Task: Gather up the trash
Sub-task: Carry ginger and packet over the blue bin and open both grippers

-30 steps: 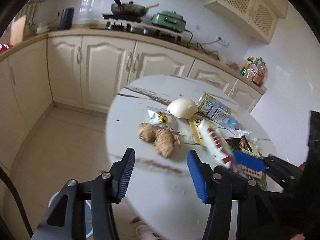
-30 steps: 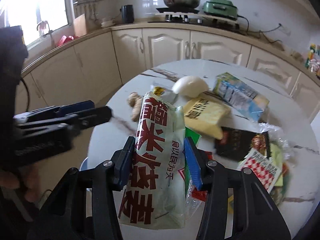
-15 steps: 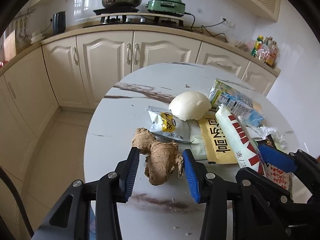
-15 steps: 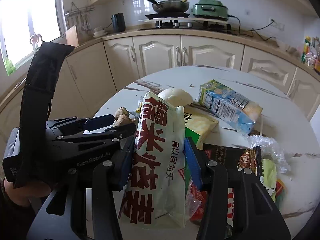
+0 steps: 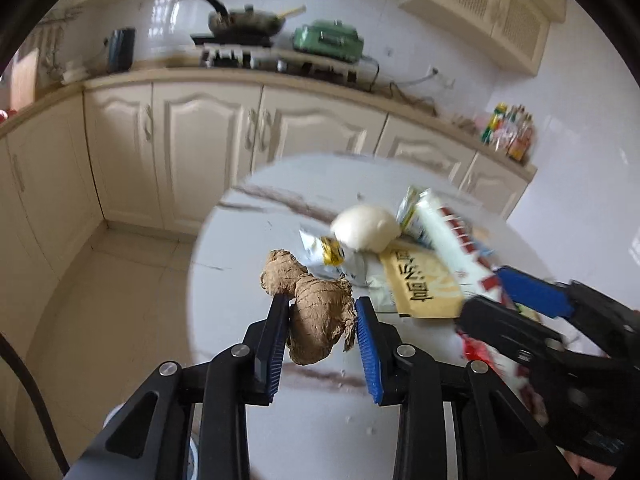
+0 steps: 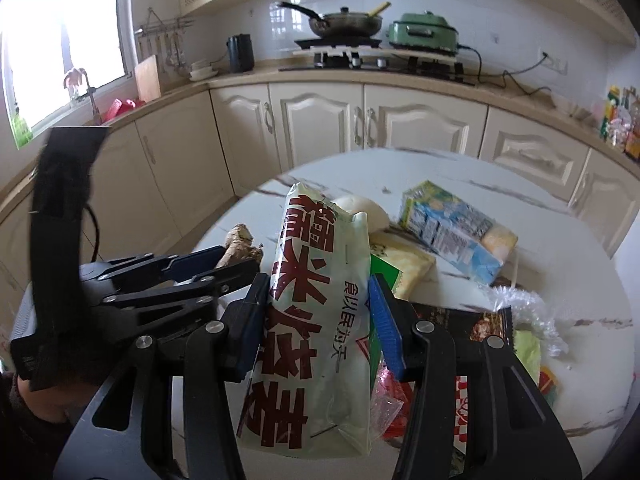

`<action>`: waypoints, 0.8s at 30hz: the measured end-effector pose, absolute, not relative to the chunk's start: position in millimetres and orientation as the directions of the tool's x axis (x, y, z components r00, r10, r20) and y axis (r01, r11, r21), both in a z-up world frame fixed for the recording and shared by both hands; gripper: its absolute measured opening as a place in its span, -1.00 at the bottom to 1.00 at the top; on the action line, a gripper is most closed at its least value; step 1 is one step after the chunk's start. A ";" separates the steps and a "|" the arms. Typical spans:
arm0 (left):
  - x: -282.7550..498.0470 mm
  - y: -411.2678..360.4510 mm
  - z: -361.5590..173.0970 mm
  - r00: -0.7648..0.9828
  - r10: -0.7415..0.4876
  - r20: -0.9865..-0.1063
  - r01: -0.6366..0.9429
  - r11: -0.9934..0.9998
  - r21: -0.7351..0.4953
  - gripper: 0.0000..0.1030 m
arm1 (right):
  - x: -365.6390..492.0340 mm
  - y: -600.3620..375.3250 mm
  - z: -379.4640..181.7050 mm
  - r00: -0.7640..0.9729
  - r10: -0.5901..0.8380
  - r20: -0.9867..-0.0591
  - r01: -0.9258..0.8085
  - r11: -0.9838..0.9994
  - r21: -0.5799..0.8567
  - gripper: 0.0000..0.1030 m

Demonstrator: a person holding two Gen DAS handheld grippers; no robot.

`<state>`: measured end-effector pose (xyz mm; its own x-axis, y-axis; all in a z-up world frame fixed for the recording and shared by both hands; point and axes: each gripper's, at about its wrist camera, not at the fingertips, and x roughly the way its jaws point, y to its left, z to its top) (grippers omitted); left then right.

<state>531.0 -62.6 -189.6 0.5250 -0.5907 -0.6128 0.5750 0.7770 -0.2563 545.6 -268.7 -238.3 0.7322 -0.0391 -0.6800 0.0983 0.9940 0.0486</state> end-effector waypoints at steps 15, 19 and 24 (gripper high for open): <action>502.0 185.8 -251.3 0.611 -0.279 -0.740 0.157 0.960 -0.232 -0.42 | 614.7 -58.0 -273.9 0.637 0.322 -0.700 -0.361 0.927 0.098 -0.08; 521.4 214.6 -326.2 0.493 -0.263 -0.829 0.067 0.962 -0.266 -0.42 | 654.4 -16.6 -355.9 0.486 0.364 -0.794 -0.402 0.900 0.167 -0.08; 557.1 227.5 -415.8 0.355 -0.295 -0.887 -0.002 0.949 -0.316 -0.41 | 689.8 -5.1 -448.0 0.343 0.368 -0.864 -0.373 0.898 0.234 -0.07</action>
